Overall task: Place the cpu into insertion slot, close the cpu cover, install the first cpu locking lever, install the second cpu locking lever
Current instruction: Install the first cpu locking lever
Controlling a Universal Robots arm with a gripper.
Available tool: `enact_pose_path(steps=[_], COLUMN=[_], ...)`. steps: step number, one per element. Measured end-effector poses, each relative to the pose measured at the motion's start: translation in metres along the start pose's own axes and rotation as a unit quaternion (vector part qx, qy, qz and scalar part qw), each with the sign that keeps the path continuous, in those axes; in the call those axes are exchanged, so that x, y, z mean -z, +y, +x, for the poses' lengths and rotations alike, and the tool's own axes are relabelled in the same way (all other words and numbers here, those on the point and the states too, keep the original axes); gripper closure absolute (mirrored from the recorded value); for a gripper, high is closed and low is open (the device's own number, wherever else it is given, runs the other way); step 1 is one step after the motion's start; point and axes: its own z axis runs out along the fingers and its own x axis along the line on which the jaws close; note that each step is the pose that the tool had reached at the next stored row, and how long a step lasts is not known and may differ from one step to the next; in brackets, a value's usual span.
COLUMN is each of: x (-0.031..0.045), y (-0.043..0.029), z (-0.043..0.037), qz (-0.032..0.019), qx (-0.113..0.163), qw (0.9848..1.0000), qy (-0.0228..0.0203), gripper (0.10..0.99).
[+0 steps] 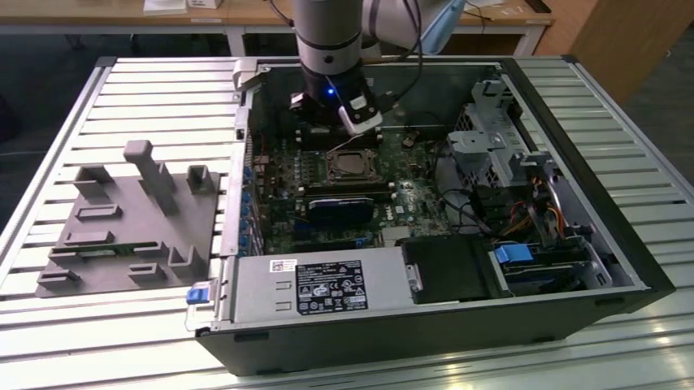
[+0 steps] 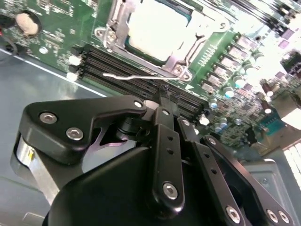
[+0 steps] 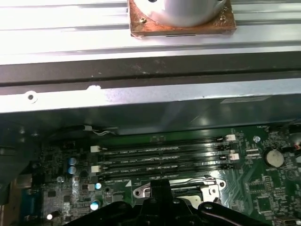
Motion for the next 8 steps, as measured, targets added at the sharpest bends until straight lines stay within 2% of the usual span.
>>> enact_pose_path(steps=[6,8], x=[-0.0007,-0.0010], y=[-0.0004,-0.0005], z=[0.0022,0.0024], qz=[-0.0004,-0.0008], qx=[0.011,0.014], qw=[0.9990,0.9984], qy=[-0.0426,-0.0550], gripper=[0.980,0.980])
